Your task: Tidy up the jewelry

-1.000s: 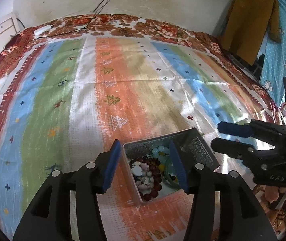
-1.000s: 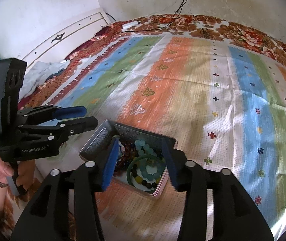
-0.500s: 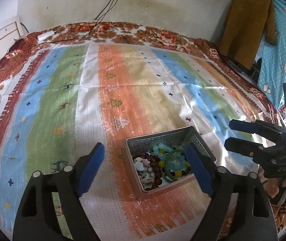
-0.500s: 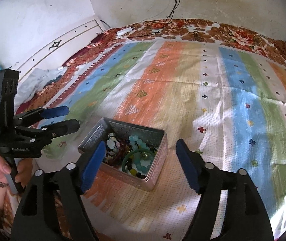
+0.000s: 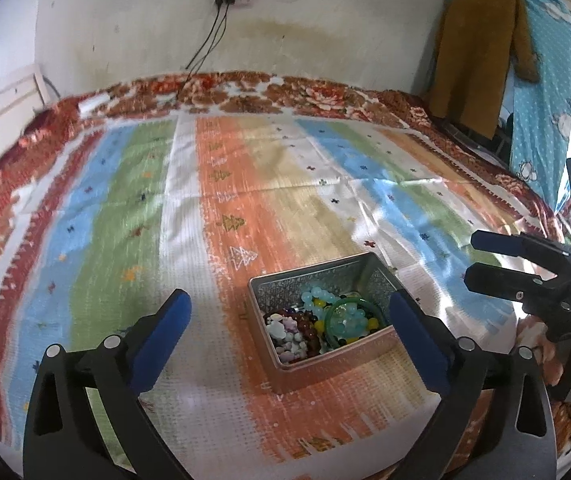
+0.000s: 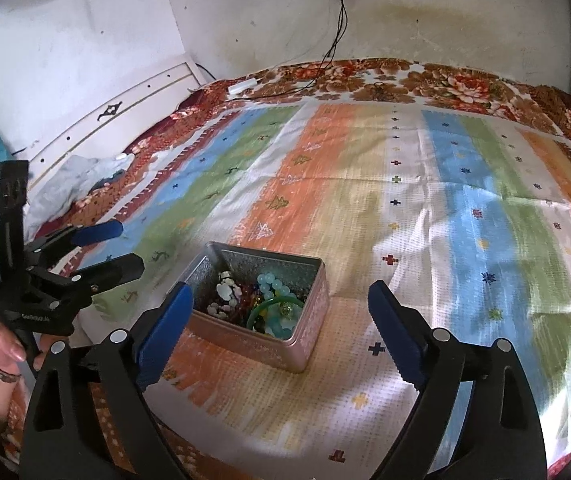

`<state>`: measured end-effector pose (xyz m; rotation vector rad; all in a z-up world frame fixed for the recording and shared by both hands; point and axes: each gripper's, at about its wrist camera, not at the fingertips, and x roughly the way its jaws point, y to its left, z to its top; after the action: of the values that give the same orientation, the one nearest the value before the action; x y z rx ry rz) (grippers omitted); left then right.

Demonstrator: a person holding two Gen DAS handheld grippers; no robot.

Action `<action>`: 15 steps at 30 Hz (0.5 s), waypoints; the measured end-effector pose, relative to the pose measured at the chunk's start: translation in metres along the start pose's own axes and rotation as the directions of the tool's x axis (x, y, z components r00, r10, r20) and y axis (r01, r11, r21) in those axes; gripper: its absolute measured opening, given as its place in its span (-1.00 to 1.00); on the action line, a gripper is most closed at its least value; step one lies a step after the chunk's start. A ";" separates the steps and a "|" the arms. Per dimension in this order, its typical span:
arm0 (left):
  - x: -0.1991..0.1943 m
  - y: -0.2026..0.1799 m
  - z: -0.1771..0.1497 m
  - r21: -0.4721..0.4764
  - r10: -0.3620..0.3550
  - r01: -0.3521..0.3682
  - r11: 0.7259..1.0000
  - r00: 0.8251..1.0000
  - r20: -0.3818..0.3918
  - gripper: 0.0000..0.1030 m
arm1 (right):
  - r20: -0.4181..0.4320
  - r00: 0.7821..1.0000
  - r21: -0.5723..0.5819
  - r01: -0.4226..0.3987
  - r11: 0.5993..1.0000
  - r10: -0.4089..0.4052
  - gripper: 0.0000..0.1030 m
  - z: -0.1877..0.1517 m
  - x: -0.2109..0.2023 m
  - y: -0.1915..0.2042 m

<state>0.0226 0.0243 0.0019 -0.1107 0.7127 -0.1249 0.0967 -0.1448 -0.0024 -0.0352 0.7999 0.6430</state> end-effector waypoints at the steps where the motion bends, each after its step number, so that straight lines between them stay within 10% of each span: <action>1: -0.002 -0.004 -0.001 0.019 0.006 -0.006 1.000 1.000 0.009 0.89 | 0.010 1.000 -0.008 0.007 1.000 -0.007 0.74 -0.001 -0.002 0.002; 15: -0.008 -0.016 -0.003 0.077 0.043 -0.047 0.996 0.998 0.054 0.89 | 0.020 1.000 0.001 0.007 1.000 -0.007 0.74 -0.007 -0.009 0.000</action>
<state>0.0128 0.0096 0.0070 -0.0225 0.6570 -0.1060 0.0876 -0.1510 -0.0015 -0.0307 0.7805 0.6359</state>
